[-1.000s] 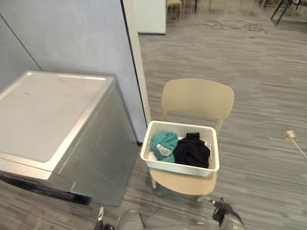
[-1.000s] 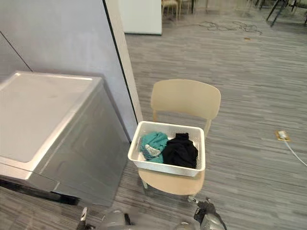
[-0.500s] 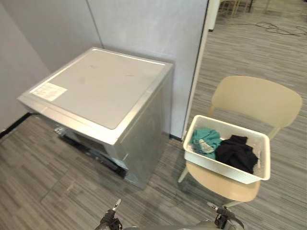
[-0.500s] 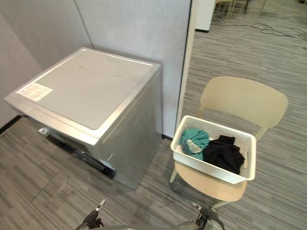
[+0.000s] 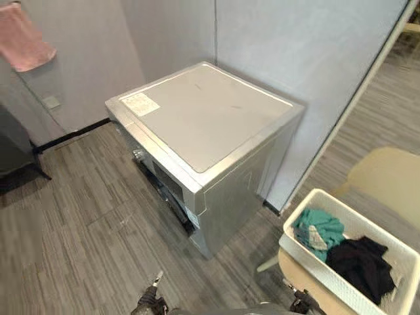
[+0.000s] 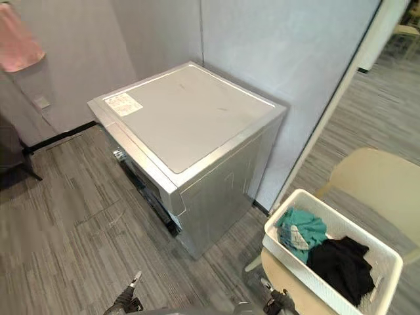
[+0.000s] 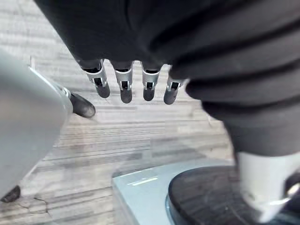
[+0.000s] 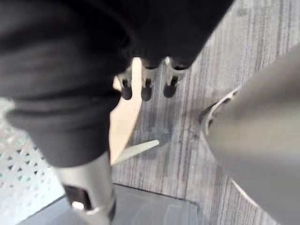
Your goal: Pick up the laundry basket with both hands and put the clothes into the washing machine.
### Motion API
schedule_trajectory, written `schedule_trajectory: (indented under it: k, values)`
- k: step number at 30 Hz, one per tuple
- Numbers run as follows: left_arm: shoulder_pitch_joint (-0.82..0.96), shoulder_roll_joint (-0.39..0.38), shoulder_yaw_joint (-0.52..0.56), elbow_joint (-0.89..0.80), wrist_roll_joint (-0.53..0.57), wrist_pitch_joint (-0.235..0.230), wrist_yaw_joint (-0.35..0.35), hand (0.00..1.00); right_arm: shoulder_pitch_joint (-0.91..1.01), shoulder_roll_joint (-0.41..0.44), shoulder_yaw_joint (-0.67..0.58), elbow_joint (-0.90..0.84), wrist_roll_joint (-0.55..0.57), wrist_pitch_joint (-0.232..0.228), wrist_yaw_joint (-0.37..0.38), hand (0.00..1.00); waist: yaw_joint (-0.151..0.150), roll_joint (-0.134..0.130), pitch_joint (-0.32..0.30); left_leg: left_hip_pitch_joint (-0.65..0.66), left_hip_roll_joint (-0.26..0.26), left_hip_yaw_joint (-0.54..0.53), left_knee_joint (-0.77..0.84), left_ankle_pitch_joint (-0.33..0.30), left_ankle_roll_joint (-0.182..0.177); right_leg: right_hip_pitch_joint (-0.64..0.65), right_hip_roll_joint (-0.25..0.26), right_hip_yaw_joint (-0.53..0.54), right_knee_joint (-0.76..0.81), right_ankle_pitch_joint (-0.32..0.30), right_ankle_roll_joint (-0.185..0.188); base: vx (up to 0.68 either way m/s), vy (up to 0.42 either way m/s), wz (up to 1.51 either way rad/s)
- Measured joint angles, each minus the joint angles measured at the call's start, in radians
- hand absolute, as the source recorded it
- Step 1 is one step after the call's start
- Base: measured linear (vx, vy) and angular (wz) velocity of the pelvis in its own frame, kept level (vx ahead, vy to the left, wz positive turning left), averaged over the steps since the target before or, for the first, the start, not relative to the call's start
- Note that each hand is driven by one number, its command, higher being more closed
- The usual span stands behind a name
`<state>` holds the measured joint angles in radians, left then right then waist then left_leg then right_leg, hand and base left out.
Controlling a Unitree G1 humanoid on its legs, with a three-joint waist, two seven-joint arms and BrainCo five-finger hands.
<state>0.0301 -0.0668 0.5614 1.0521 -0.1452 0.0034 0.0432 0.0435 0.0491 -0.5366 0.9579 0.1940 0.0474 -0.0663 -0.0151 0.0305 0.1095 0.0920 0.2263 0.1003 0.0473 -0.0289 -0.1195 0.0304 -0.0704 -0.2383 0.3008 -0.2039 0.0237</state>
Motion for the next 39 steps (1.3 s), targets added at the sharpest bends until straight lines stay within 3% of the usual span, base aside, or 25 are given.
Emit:
schedule_trajectory:
  k: [5, 10, 13, 16, 19, 21, 23, 29, 36, 39]
  values:
    - [-0.002, -0.005, -0.024, -0.006, 0.005, -0.001, 0.002, 0.0, -0.071, 0.005, 0.11, -0.024, -0.009, -0.001, 0.002, 0.0, 0.004, 0.013, -0.01, -0.017, -0.013, 0.015, -0.036, 0.018, -0.028, -0.011, -0.003, -0.012, -0.033, 0.003, 0.005, -0.04, -0.002, 0.13]
    - [-0.008, 0.021, -0.133, -0.047, 0.011, -0.004, 0.002, 0.0, -0.083, 0.037, 0.178, -0.095, -0.007, -0.004, 0.003, 0.0, 0.011, -0.017, 0.0, -0.174, -0.032, 0.01, 0.105, 0.012, -0.018, -0.03, -0.026, -0.068, -0.08, 0.033, 0.025, -0.07, 0.039, 0.42]
    - [-0.013, 0.021, -0.136, -0.072, 0.014, -0.009, 0.004, 0.0, -0.08, 0.039, 0.182, -0.108, -0.009, -0.004, 0.001, 0.0, 0.031, -0.03, 0.012, -0.232, -0.03, 0.035, 0.185, 0.001, -0.002, -0.031, -0.033, -0.091, -0.088, 0.05, 0.026, -0.06, 0.029, 0.27]
    - [-0.01, 0.02, -0.136, -0.071, 0.034, -0.008, 0.008, 0.0, -0.069, 0.039, 0.195, -0.121, -0.058, -0.005, 0.003, 0.0, 0.03, -0.031, 0.012, -0.211, -0.034, 0.061, 0.134, 0.002, -0.001, -0.043, -0.036, -0.081, -0.087, 0.056, 0.032, -0.08, 0.029, -0.08]
    - [-0.009, 0.025, -0.147, -0.069, 0.054, -0.008, 0.016, 0.0, -0.046, 0.029, 0.245, -0.134, -0.106, -0.001, 0.006, 0.0, 0.03, -0.044, 0.007, -0.161, -0.053, 0.117, -0.013, 0.063, 0.017, -0.069, -0.041, -0.046, -0.098, 0.066, 0.03, -0.1, 0.019, -0.3]
    - [-0.021, 0.015, -0.183, -0.065, 0.08, -0.007, 0.022, 0.0, 0.004, 0.021, 0.29, -0.225, -0.146, 0.0, 0.007, 0.0, 0.008, -0.041, 0.002, -0.126, -0.066, 0.132, -0.141, 0.134, 0.018, -0.091, -0.042, -0.053, -0.11, 0.071, 0.031, -0.02, 0.022, 0.06]
    - [-0.031, 0.016, -0.217, -0.06, 0.082, -0.001, 0.024, 0.0, 0.049, 0.019, 0.344, -0.314, -0.168, 0.002, 0.011, 0.0, 0.001, -0.046, 0.003, -0.123, -0.066, 0.143, -0.15, 0.148, 0.009, -0.09, -0.042, -0.056, -0.114, 0.077, 0.034, 0.05, 0.023, 0.06]
    - [-0.031, 0.021, -0.343, -0.039, 0.107, -0.001, 0.021, 0.0, 0.098, -0.024, 0.602, -0.549, -0.204, -0.027, 0.095, 0.0, -0.002, -0.052, -0.001, -0.089, -0.07, 0.147, -0.15, 0.149, 0.007, -0.043, -0.038, -0.038, -0.131, 0.083, 0.038, 0.06, 0.004, 0.04]
    - [-0.034, 0.047, -0.415, -0.017, 0.162, -0.009, 0.021, 0.0, 0.043, -0.06, 0.906, -0.542, -0.203, -0.067, 0.204, 0.0, 0.0, -0.05, -0.001, -0.097, -0.069, 0.122, -0.151, 0.149, 0.006, -0.036, -0.03, -0.036, -0.145, 0.084, 0.036, -0.01, 0.001, 0.04]
    - [-0.037, 0.061, -0.415, -0.005, 0.162, -0.01, 0.023, 0.0, -0.016, -0.067, 1.057, -0.456, -0.191, -0.073, 0.246, 0.0, 0.003, -0.049, 0.0, -0.106, -0.069, 0.117, -0.151, 0.149, 0.006, -0.038, -0.028, -0.035, -0.145, 0.083, 0.033, -0.01, 0.001, 0.01]
